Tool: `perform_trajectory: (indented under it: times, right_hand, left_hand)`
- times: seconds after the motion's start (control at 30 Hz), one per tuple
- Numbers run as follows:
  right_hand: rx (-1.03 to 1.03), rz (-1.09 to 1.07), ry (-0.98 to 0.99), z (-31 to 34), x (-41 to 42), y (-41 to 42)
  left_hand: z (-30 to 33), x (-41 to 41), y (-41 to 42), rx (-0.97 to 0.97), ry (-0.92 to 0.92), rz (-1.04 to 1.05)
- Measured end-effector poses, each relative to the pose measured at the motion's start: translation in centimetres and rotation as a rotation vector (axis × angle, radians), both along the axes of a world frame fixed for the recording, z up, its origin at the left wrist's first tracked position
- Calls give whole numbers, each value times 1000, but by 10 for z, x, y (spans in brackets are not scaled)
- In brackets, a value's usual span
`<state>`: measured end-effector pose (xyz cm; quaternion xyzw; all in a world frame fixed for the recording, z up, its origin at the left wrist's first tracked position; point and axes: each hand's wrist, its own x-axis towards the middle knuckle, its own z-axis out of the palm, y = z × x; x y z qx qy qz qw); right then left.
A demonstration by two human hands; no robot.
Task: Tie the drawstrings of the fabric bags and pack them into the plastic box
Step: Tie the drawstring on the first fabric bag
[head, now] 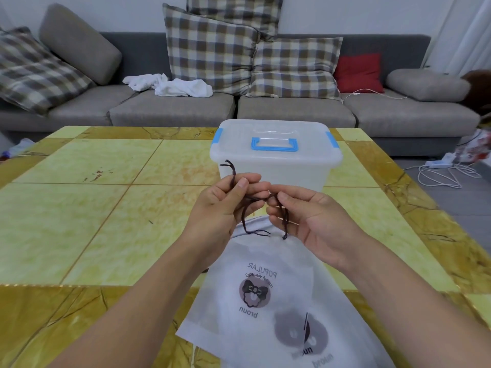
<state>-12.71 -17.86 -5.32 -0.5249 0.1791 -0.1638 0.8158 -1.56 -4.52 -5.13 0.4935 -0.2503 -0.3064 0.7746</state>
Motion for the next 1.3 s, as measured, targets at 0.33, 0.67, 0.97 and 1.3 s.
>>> perform_trajectory:
  times: [0.33, 0.67, 0.97, 1.3]
  right_hand:
    - [669, -342, -271, 14, -4, -23]
    - [-873, -225, 329, 1, -8, -41]
    - [-1276, 188, 412, -9, -10, -28]
    - [-910, 63, 371, -7, -8, -34]
  left_hand:
    - [-2, 21, 2, -70, 541, 257]
    - [0, 45, 20, 640, -470, 506]
    - [-13, 36, 32, 976, -1200, 55]
    - [-7, 29, 25, 857, -1412, 211]
